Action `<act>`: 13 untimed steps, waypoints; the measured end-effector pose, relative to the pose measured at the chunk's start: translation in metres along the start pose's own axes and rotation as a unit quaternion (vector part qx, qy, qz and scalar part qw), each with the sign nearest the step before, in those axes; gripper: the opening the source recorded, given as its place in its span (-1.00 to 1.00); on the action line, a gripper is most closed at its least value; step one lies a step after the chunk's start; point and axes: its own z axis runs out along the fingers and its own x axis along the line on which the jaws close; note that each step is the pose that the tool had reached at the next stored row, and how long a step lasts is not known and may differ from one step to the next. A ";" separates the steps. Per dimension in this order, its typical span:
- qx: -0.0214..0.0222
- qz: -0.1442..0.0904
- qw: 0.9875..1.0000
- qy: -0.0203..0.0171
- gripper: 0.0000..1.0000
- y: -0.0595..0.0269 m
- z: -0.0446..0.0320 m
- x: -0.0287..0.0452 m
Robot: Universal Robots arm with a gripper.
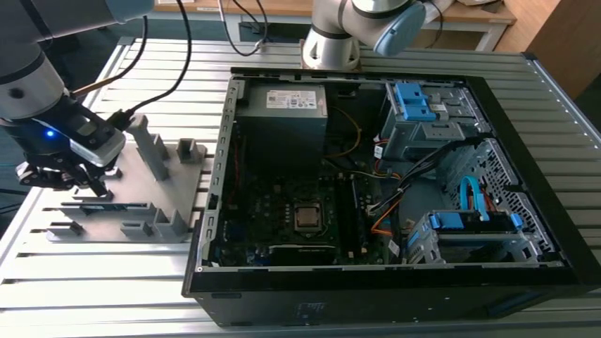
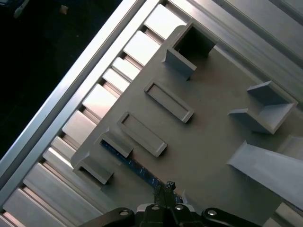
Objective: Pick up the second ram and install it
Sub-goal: 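Pick up the second ram and move it above second insertion slot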
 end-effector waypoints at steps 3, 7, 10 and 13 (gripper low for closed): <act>0.000 -0.012 1.000 0.000 -0.80 0.0000 0.0000 0.0000; 0.000 -0.028 1.000 -0.001 -0.80 0.0000 0.0000 0.0000; 0.000 -0.037 0.999 -0.001 -0.80 0.0001 0.0000 0.0000; 0.000 -0.047 0.999 -0.001 -0.80 0.0000 0.0000 0.0000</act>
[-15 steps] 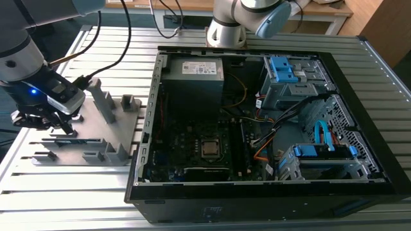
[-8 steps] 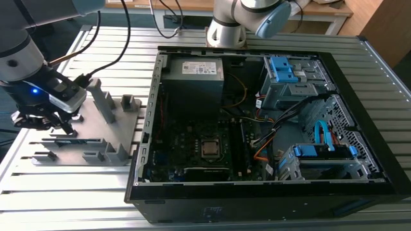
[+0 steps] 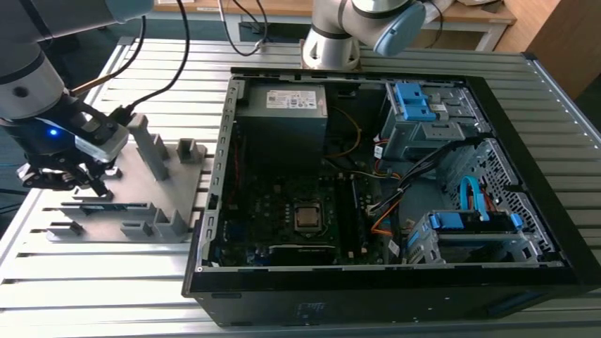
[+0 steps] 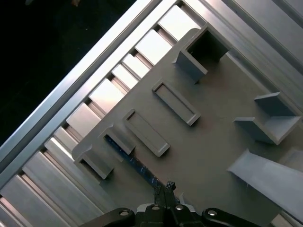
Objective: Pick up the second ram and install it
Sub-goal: 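Pick up the second ram and move it above second insertion slot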
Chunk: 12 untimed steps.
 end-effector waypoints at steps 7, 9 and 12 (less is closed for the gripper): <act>0.000 -0.022 1.000 0.000 -0.80 -0.0001 0.0000 0.0000; 0.000 -0.028 1.000 0.000 -0.80 0.0000 0.0000 0.0000; 0.001 -0.037 0.999 0.000 -0.80 0.0000 0.0000 0.0000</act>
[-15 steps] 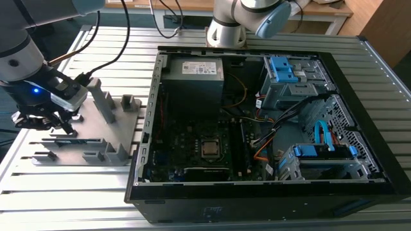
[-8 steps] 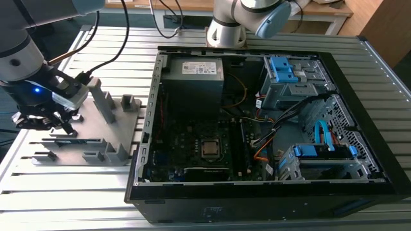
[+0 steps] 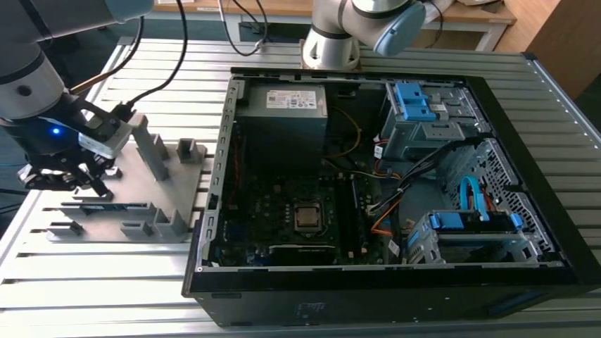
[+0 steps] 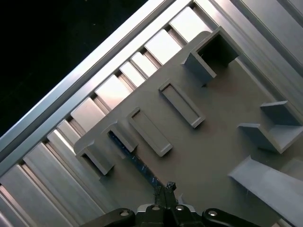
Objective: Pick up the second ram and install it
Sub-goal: 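Pick up the second ram and move it above second insertion slot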
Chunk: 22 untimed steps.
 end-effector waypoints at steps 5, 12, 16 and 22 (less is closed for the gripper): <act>0.000 -0.015 1.000 0.000 -0.80 0.0000 0.0000 0.0000; 0.001 -0.035 0.999 0.000 -0.80 0.0000 0.0000 0.0000; 0.001 -0.047 0.999 0.000 -0.80 0.0000 0.0000 0.0000; 0.001 -0.064 0.998 0.000 -0.80 0.0000 0.0000 0.0000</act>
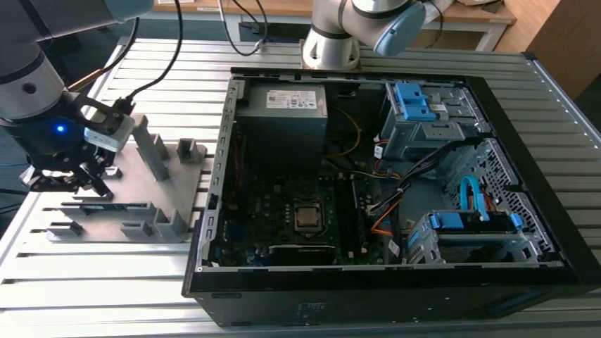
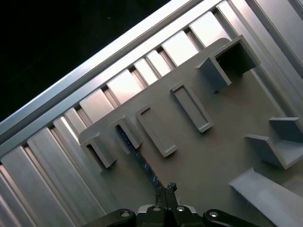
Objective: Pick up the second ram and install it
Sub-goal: 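Pick up the second ram and move it above second insertion slot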
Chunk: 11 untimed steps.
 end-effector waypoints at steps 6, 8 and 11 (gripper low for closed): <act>0.000 -0.016 1.000 0.000 -0.80 0.0000 0.0000 0.0000; 0.000 -0.022 1.000 0.000 -0.80 0.0000 0.0000 0.0000; 0.001 -0.029 1.000 0.000 -0.80 0.0000 0.0000 0.0000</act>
